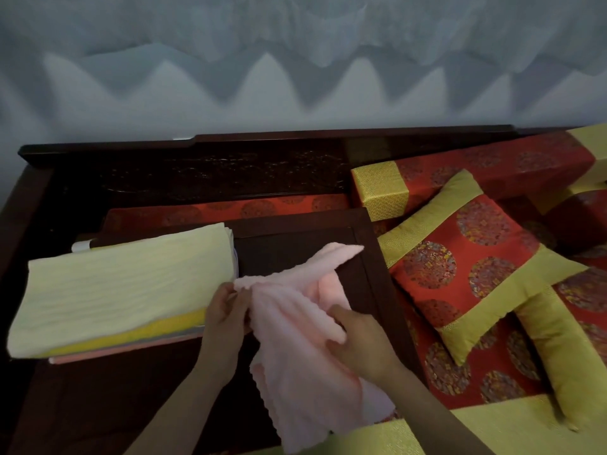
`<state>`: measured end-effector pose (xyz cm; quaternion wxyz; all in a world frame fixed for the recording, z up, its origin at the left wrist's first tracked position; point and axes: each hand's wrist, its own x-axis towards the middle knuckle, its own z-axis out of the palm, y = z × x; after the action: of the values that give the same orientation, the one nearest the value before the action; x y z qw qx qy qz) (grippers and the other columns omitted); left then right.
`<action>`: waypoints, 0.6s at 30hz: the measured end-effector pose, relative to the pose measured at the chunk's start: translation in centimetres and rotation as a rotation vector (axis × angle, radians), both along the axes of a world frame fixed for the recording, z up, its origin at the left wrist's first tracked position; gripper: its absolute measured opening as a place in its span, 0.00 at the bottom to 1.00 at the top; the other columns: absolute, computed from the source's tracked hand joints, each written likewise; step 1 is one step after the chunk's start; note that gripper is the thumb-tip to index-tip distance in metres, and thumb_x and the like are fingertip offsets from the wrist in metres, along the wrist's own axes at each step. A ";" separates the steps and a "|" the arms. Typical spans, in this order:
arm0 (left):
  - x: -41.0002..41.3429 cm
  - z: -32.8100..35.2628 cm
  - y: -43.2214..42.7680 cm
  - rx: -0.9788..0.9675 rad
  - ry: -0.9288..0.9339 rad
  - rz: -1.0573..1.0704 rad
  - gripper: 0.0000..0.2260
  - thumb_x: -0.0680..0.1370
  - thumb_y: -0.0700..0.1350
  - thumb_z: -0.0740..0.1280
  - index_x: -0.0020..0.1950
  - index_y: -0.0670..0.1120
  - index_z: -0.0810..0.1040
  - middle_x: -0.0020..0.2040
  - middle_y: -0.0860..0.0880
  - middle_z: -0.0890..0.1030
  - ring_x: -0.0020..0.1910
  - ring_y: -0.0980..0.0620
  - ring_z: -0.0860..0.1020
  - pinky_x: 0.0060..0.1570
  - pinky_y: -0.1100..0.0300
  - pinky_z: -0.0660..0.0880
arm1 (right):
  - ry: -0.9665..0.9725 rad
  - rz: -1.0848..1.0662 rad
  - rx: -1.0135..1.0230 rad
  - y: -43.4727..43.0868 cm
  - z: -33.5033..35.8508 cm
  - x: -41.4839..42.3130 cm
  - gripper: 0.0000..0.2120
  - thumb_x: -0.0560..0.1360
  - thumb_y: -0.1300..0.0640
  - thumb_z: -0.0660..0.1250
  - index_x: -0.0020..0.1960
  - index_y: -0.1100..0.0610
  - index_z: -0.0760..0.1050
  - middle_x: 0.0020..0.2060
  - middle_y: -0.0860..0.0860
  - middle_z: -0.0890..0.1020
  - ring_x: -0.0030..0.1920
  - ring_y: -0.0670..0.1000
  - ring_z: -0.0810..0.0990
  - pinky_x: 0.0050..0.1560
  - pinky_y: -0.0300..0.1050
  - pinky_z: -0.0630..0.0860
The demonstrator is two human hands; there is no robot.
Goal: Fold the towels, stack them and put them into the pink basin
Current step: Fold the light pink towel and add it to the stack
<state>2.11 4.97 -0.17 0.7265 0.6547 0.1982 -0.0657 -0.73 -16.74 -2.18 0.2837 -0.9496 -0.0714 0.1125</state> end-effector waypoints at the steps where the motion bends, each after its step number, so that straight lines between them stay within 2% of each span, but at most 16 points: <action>1: -0.1 -0.3 0.5 0.024 -0.001 0.039 0.08 0.80 0.44 0.61 0.51 0.39 0.73 0.45 0.38 0.77 0.41 0.46 0.74 0.40 0.52 0.74 | -0.001 -0.013 -0.040 -0.7 -0.7 -0.5 0.12 0.65 0.54 0.68 0.48 0.49 0.74 0.40 0.47 0.82 0.41 0.54 0.81 0.37 0.47 0.72; 4: 0.0 -1.0 2.0 0.081 0.009 0.110 0.09 0.80 0.45 0.61 0.48 0.39 0.72 0.42 0.40 0.75 0.41 0.47 0.72 0.39 0.52 0.72 | 0.089 -0.110 0.013 -3.8 -1.2 -1.2 0.12 0.64 0.53 0.68 0.48 0.48 0.76 0.38 0.48 0.83 0.40 0.51 0.82 0.38 0.48 0.73; 6: 0.3 -1.4 2.8 0.093 0.018 0.143 0.08 0.80 0.45 0.61 0.44 0.43 0.71 0.39 0.43 0.74 0.39 0.48 0.70 0.37 0.54 0.71 | 0.132 -0.131 0.085 -6.2 -0.8 -0.9 0.08 0.67 0.54 0.71 0.45 0.45 0.78 0.38 0.43 0.83 0.40 0.41 0.81 0.40 0.42 0.74; 8: 0.3 -1.5 3.2 0.095 0.038 0.144 0.08 0.80 0.45 0.61 0.42 0.45 0.70 0.36 0.44 0.71 0.37 0.48 0.68 0.36 0.55 0.70 | 0.176 -0.096 0.090 -8.5 0.5 0.3 0.10 0.70 0.58 0.71 0.40 0.43 0.78 0.36 0.39 0.82 0.38 0.37 0.79 0.37 0.36 0.72; 10: 0.1 -1.7 3.3 0.103 0.047 0.116 0.08 0.80 0.45 0.62 0.41 0.45 0.71 0.35 0.44 0.70 0.36 0.48 0.67 0.36 0.55 0.69 | 0.205 -0.023 0.043 -10.3 1.7 2.1 0.11 0.73 0.61 0.69 0.44 0.43 0.78 0.38 0.40 0.83 0.40 0.38 0.80 0.39 0.38 0.74; 12: -0.1 -2.0 3.3 0.107 0.055 0.099 0.07 0.79 0.45 0.63 0.44 0.44 0.73 0.36 0.42 0.73 0.37 0.47 0.69 0.39 0.53 0.70 | 0.185 0.036 0.074 -10.9 2.6 4.4 0.10 0.74 0.61 0.66 0.51 0.48 0.73 0.41 0.48 0.82 0.39 0.45 0.80 0.40 0.45 0.75; 14: -0.1 -2.2 3.4 0.109 0.065 0.103 0.06 0.79 0.45 0.63 0.47 0.42 0.74 0.40 0.40 0.77 0.39 0.47 0.73 0.40 0.52 0.72 | 0.132 0.041 0.167 -9.9 2.8 7.1 0.09 0.72 0.60 0.63 0.50 0.50 0.69 0.37 0.54 0.79 0.34 0.49 0.76 0.35 0.44 0.71; 15: -0.1 -2.3 3.5 0.103 0.065 0.106 0.07 0.79 0.44 0.63 0.47 0.41 0.74 0.41 0.40 0.77 0.39 0.47 0.73 0.40 0.53 0.71 | 0.090 0.035 0.200 -8.9 2.7 8.5 0.08 0.70 0.59 0.63 0.47 0.50 0.70 0.37 0.52 0.79 0.35 0.46 0.75 0.36 0.41 0.71; 16: 0.0 -2.3 3.5 0.099 0.066 0.107 0.07 0.79 0.44 0.63 0.47 0.41 0.74 0.41 0.39 0.77 0.39 0.47 0.72 0.40 0.53 0.71 | 0.052 0.033 0.214 -7.8 2.3 10.0 0.07 0.69 0.58 0.65 0.45 0.50 0.72 0.39 0.50 0.80 0.37 0.44 0.77 0.38 0.40 0.72; 18: 0.2 -2.5 3.6 0.107 0.069 0.098 0.07 0.79 0.44 0.63 0.47 0.41 0.74 0.41 0.39 0.78 0.39 0.47 0.73 0.40 0.52 0.71 | -0.028 0.053 0.113 -5.8 0.5 12.9 0.03 0.69 0.57 0.70 0.43 0.52 0.77 0.47 0.51 0.83 0.47 0.48 0.78 0.48 0.46 0.75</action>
<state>2.29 8.57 -2.64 0.6855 0.6795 0.2582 -0.0417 12.16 -22.53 -1.69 0.3328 -0.9313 -0.1069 0.1026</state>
